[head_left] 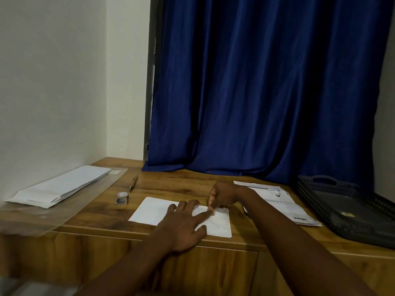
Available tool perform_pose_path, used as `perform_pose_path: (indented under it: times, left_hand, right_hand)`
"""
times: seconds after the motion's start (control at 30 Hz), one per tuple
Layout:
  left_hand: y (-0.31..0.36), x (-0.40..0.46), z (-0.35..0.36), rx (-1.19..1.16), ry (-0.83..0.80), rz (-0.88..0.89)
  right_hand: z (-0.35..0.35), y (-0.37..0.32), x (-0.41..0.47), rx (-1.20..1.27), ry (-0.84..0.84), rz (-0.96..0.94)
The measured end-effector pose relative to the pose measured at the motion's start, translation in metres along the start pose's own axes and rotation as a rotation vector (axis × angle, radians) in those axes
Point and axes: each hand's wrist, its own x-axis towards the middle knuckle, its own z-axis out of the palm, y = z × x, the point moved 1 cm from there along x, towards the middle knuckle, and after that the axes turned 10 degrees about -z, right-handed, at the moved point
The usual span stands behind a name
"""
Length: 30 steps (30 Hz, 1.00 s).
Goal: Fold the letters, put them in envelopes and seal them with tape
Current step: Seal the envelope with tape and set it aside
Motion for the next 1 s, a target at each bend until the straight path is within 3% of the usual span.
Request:
perform_pose_path:
  times: [0.23,0.43,0.73,1.0]
  left_hand:
    - [0.000,0.001,0.001,0.003,-0.025,-0.005]
    - [-0.001,0.002,0.002,0.001,-0.033,-0.008]
    - [0.001,0.000,-0.001,0.014,-0.040,-0.003]
    - [0.001,0.001,-0.001,0.008,-0.046,-0.008]
  right_hand:
    - [0.008,0.003,0.003,-0.013,0.030,-0.001]
    - [0.018,0.013,0.001,0.135,0.082,-0.015]
    - [0.046,0.037,-0.011,0.384,0.403,-0.004]
    - [0.063,0.041,-0.008,0.380,0.510,-0.011]
